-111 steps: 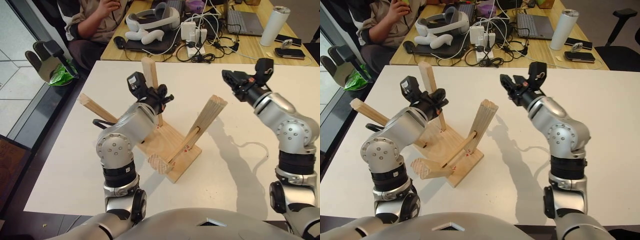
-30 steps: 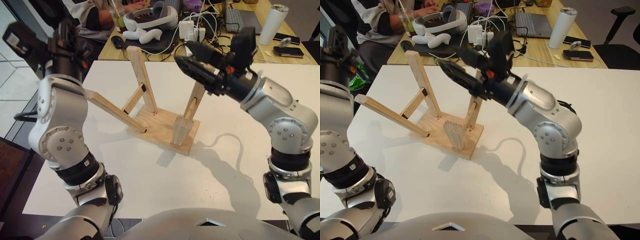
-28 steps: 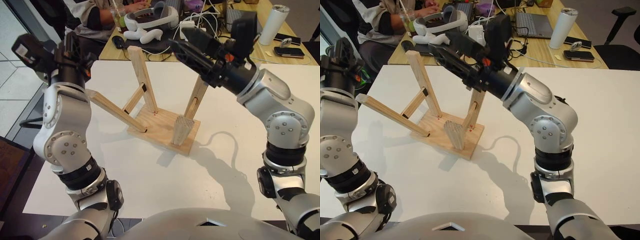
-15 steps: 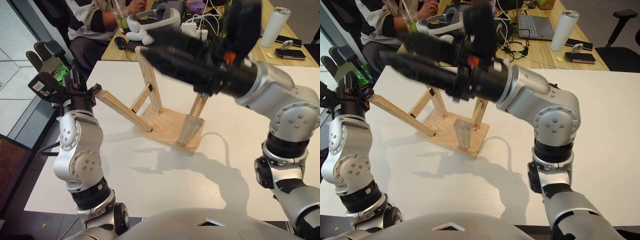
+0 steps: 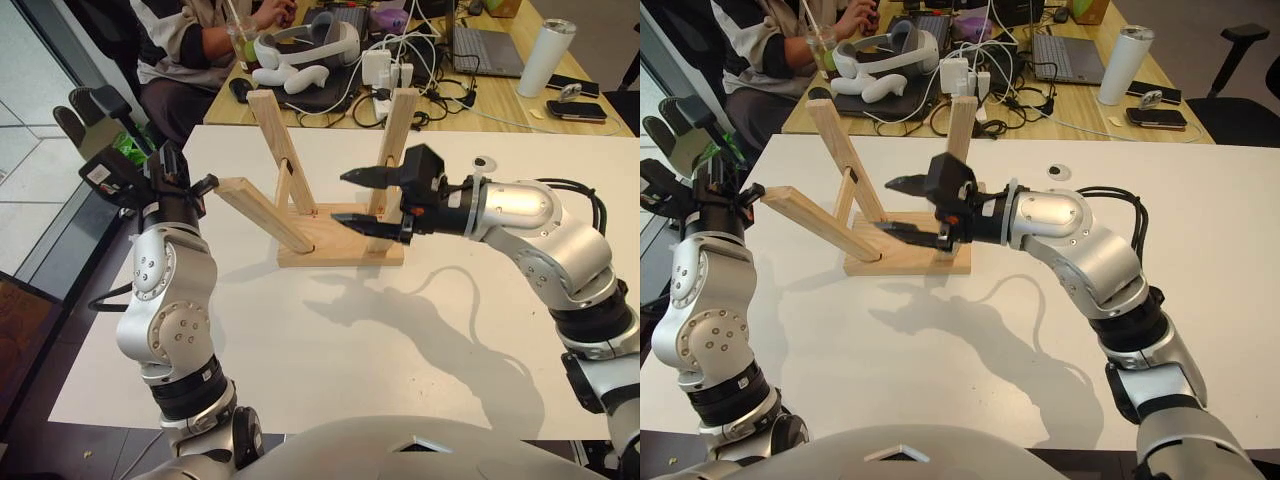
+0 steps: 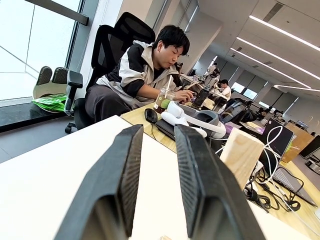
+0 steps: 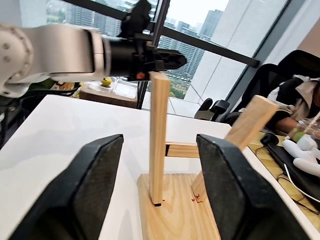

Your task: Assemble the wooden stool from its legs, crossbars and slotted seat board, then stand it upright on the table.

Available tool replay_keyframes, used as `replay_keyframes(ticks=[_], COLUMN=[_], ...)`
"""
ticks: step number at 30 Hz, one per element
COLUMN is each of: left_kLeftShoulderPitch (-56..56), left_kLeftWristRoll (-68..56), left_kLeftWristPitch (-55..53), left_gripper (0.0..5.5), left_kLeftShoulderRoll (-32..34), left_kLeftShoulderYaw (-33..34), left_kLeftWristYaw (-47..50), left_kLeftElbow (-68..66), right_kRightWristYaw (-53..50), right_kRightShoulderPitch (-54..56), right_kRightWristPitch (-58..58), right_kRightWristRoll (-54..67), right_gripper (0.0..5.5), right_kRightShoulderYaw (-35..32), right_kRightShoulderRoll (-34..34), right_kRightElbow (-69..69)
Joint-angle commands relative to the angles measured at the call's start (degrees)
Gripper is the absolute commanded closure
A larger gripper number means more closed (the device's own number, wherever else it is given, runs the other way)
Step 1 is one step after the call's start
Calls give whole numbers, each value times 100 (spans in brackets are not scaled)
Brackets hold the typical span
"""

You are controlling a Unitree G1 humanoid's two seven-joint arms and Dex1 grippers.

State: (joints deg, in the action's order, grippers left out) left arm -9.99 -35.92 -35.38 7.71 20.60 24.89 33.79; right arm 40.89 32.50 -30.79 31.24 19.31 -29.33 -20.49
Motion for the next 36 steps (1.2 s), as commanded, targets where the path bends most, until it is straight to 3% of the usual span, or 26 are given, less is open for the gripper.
replay_keyframes(ticks=[1,6,9,11,20,29,32,36], left_kLeftShoulderPitch=[-55,-79,-136,-191,-744,-868,-973,-1691], left_kLeftWristRoll=[60,124,192,271,200,247,522,356], left_kLeftWristPitch=[-136,-112,-74,-79,-287,-362,-617,-1078], left_gripper=[437,437,437,437,437,437,437,437], left_kLeftShoulderRoll=[-49,-73,-62,-29,255,177,369,485], left_kLeftShoulderYaw=[-9,16,-20,-113,16,-168,-648,-780], left_kLeftWristYaw=[-2,-57,-101,-152,-488,-634,-768,-834], left_kLeftElbow=[-35,-103,-151,-100,-86,-173,-122,95], right_kRightWristYaw=[48,-385,-702,-740,237,694,762,795], right_kRightShoulderPitch=[30,752,1515,1646,-651,-1188,-1215,-1221], right_kRightWristPitch=[-210,-785,-1104,-1295,-1908,-1354,-1270,-1269], right_kRightWristRoll=[160,1664,2572,2782,2532,1499,1369,1324], right_gripper=[279,279,279,279,279,279,279,279], right_kRightShoulderYaw=[-354,-1762,-2822,-3163,-2894,-2471,-2468,-2489], right_kRightShoulderRoll=[164,748,607,376,-802,-1145,-1125,-1086], right_kRightElbow=[205,449,1029,1262,30,165,223,232])
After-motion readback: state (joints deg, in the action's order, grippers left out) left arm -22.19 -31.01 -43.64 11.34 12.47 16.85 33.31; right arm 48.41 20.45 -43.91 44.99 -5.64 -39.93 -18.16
